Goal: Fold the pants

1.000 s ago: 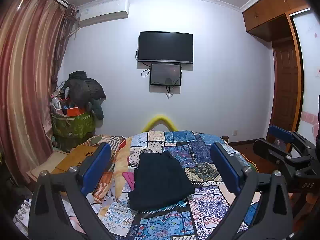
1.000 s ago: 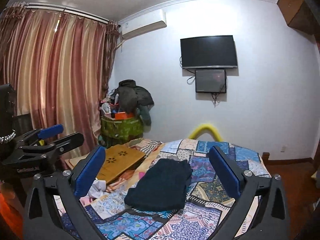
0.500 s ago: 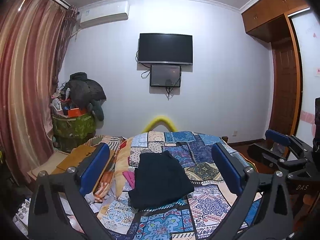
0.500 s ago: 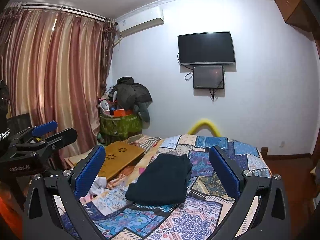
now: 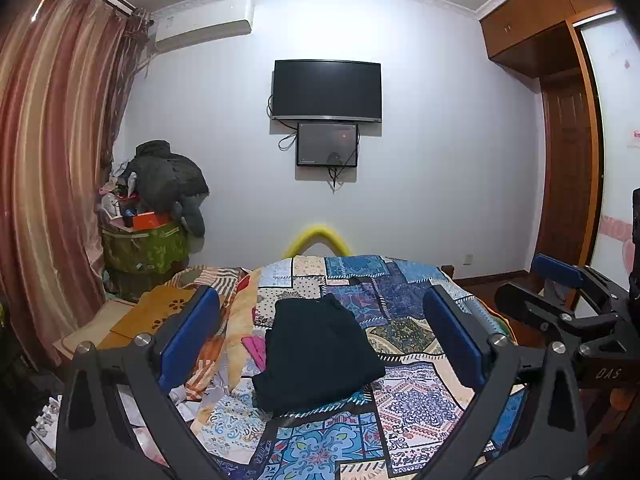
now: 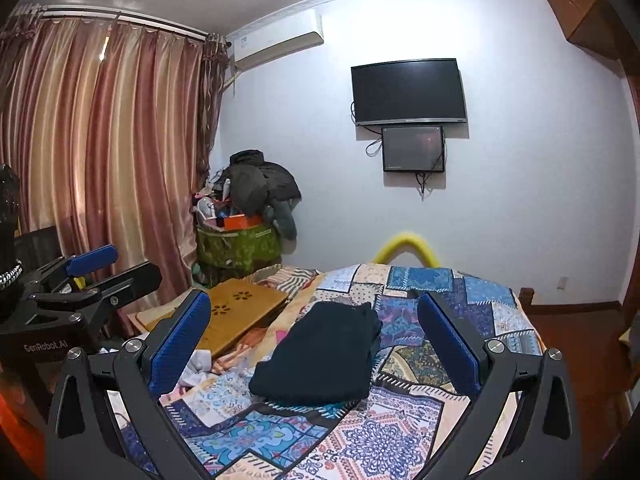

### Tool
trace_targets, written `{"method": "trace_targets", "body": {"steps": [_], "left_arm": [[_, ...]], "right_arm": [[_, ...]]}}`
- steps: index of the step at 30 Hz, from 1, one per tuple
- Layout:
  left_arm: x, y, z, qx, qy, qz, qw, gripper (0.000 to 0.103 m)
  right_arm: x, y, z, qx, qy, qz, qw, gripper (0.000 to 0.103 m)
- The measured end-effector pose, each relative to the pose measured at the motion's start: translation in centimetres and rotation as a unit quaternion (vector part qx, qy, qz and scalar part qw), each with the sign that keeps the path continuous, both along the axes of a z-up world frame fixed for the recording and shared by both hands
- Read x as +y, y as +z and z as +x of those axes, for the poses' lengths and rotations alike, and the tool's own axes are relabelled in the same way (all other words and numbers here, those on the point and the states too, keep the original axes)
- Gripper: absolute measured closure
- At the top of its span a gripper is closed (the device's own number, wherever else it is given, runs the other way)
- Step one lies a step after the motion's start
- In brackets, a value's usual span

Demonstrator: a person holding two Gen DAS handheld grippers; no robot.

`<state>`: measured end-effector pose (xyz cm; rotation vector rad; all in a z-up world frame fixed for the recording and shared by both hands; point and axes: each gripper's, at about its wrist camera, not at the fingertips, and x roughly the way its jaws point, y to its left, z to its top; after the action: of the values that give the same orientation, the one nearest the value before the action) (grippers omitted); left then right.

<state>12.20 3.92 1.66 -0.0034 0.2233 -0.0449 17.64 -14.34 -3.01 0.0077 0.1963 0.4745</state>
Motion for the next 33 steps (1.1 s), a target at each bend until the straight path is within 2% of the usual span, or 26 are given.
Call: {"method": "trace_targets", "body": {"steps": [33], "left_arm": [[-0.46,-0.95,0.98,0.019,-0.012,-0.006,0.9997,0.0]], "right_arm": [[-0.72,-0.6,0.13,0.024,-0.011,0.005,1.0,0.0]]}}
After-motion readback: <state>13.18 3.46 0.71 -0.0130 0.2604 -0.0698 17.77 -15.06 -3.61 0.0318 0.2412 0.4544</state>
